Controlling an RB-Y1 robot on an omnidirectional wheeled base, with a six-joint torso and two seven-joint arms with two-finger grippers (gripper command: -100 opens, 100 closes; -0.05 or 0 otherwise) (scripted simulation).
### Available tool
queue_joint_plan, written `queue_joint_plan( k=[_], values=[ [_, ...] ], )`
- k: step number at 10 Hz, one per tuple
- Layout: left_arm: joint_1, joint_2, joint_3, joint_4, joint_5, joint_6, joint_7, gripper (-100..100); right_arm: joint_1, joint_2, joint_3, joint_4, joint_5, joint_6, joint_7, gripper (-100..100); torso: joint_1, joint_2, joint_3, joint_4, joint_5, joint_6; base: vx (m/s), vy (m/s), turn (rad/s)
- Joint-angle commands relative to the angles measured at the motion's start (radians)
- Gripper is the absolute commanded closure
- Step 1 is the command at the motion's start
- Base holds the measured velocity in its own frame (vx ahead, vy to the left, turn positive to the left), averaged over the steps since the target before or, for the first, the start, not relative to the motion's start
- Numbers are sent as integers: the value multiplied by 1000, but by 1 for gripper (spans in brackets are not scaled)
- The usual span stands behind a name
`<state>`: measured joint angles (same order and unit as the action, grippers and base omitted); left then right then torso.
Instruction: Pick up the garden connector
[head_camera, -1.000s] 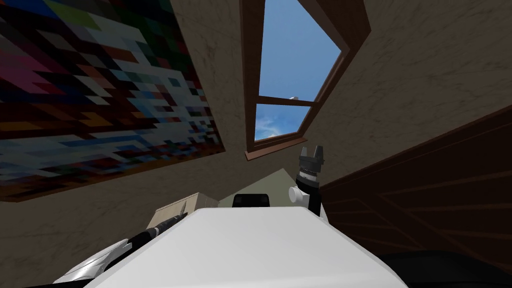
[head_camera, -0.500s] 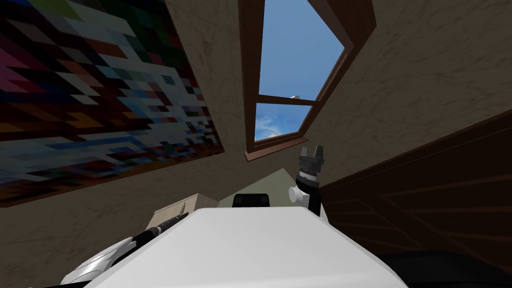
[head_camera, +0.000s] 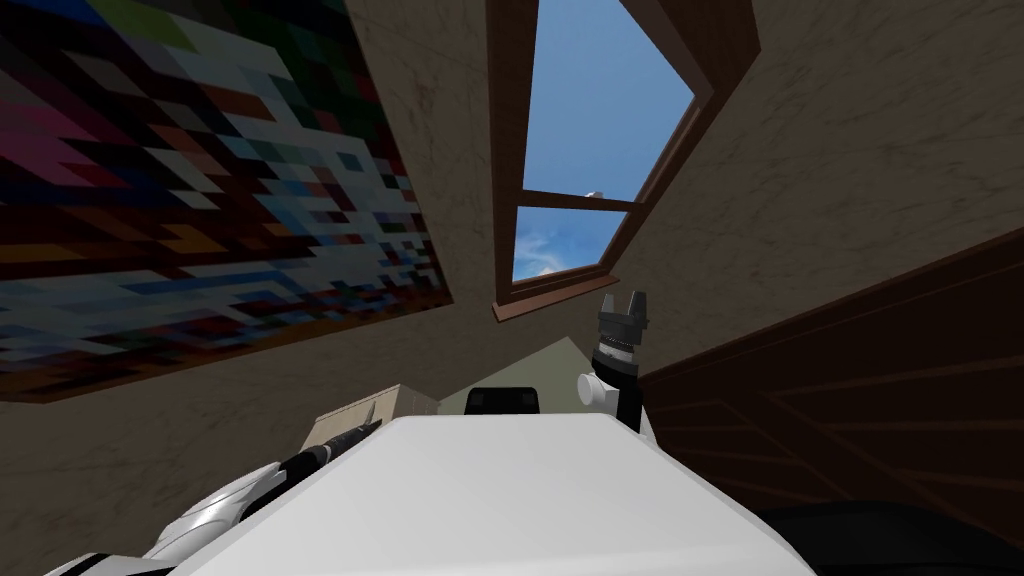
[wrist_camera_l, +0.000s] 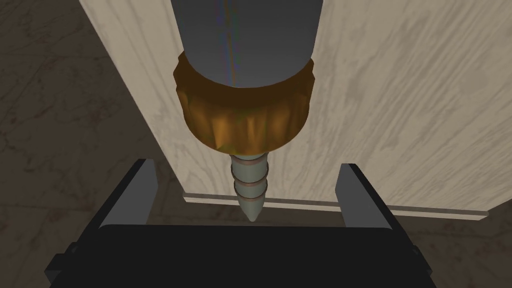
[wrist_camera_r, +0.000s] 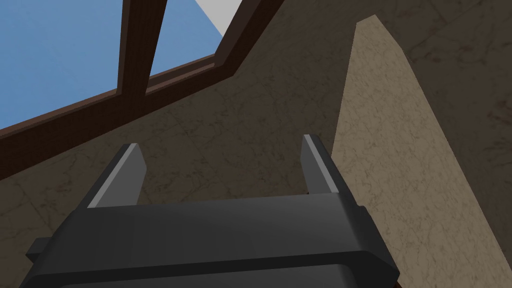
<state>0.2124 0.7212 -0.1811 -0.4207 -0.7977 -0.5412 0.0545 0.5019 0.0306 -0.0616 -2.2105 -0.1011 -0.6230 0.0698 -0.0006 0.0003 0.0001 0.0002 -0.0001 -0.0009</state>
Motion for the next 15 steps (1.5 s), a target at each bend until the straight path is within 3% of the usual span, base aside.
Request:
queue_joint_plan(
  k=[1, 2, 3, 5, 6, 7, 8, 9, 10, 11, 12, 13, 15],
  values=[
    [-16, -17, 40, 10, -50, -2, 11, -100, 0, 0, 0, 0, 0, 0, 0, 0, 0, 0, 0, 0, 0, 0, -5, 15, 30],
    [-16, -17, 40, 10, -69, -2, 11, -100, 0, 0, 0, 0, 0, 0, 0, 0, 0, 0, 0, 0, 0, 0, -6, 13, 21],
    [-33, -32, 75, 23, -104, -4, 20, -100, 0, 0, 0, 0, 0, 0, 0, 0, 0, 0, 0, 0, 0, 0, -10, 14, 34],
    [-33, -32, 75, 23, -123, -4, 20, -100, 0, 0, 0, 0, 0, 0, 0, 0, 0, 0, 0, 0, 0, 0, -4, 9, 10],
    [-49, -46, 110, 36, -170, -7, 29, -100, 0, 0, 0, 0, 0, 0, 0, 0, 0, 0, 0, 0, 0, 0, -3, 12, 33],
    [-49, -46, 110, 36, -177, -7, 29, -100, 0, 0, 0, 0, 0, 0, 0, 0, 0, 0, 0, 0, 0, 0, -4, 11, 16],
    [-66, -61, 145, 48, -217, -10, 38, -100, 0, 0, 0, 0, 0, 0, 0, 0, 0, 0, 0, 0, 0, 0, -7, 15, 44],
    [-66, -61, 145, 48, -231, -10, 38, -100, 0, 0, 0, 0, 0, 0, 0, 0, 0, 0, 0, 0, 0, 0, -8, 14, 17],
    [-82, -76, 180, 61, -270, -13, 47, -100, 0, 0, 0, 0, 0, 0, 0, 0, 0, 0, 0, 0, 0, 0, -2, 11, 34],
    [-82, -76, 180, 61, -285, -13, 47, -100, 0, 0, 0, 0, 0, 0, 0, 0, 0, 0, 0, 0, 0, 0, 1, 5, 16],
    [-99, -90, 215, 74, -320, -16, 56, -100, 0, 0, 0, 0, 0, 0, 0, 0, -1, 0, 0, 0, 0, 0, 1, 10, 35],
    [-99, -90, 215, 74, -339, -16, 56, -100, 0, 0, 0, 0, 0, 0, 0, 0, 0, -1, 0, 0, 0, 0, 4, 4, 16],
    [-107, -90, 219, 91, -331, -24, 38, -100, 0, 0, 0, 0, 0, 0, 0, 0, -1, 0, 0, 0, 0, 0, 0, 0, 0]
  ],
)
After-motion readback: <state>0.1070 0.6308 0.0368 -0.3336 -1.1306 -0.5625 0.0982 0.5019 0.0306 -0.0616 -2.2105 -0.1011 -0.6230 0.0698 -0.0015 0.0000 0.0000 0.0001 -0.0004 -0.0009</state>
